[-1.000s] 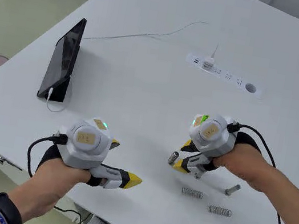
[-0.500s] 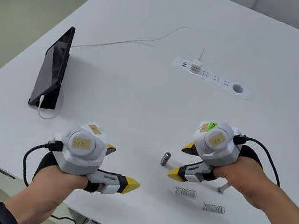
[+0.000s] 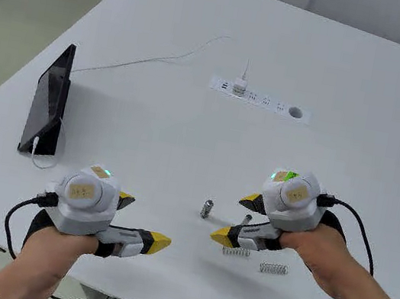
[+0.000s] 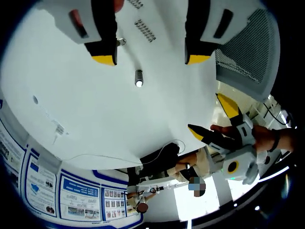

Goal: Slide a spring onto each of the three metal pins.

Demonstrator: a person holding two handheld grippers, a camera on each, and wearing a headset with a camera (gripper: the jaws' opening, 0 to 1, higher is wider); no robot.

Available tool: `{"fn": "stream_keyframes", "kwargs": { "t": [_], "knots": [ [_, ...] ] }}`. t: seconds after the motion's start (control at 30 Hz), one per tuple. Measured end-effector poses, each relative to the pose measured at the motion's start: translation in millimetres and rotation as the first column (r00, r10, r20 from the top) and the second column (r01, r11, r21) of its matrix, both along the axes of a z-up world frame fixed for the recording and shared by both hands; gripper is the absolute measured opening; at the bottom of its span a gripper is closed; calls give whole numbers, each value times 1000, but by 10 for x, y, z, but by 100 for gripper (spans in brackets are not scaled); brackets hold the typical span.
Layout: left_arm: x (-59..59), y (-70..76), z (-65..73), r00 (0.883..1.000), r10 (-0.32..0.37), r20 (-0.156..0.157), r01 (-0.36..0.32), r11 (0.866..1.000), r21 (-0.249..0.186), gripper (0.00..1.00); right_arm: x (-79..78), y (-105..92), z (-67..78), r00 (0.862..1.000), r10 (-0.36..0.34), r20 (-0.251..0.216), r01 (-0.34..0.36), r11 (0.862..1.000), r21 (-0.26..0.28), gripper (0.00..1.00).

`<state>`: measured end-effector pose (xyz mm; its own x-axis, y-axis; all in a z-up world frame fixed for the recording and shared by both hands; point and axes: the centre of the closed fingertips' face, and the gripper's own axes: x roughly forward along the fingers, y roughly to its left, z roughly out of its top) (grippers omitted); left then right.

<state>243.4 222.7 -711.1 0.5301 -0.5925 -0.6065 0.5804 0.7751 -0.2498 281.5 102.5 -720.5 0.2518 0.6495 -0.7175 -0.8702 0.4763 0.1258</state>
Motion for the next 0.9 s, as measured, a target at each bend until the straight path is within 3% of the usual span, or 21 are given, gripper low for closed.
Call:
{"fn": "stream_keyframes", "kwargs": {
  "t": [0.27, 0.37, 0.9],
  "knots": [
    [9, -60, 10, 1000, 5, 0, -5, 1000, -2, 67, -120, -188, 47, 994, -107, -3, 107, 992, 64, 63],
    [2, -109, 3, 1000, -11, -1, 11, 1000, 5, 67, -157, -261, 88, 986, -169, -17, 169, 978, 120, 65],
    [-22, -339, -53, 997, -83, -4, 83, 996, 22, 68, -416, -789, -7, 933, -356, -51, 359, 918, 169, 72]
  ]
}}
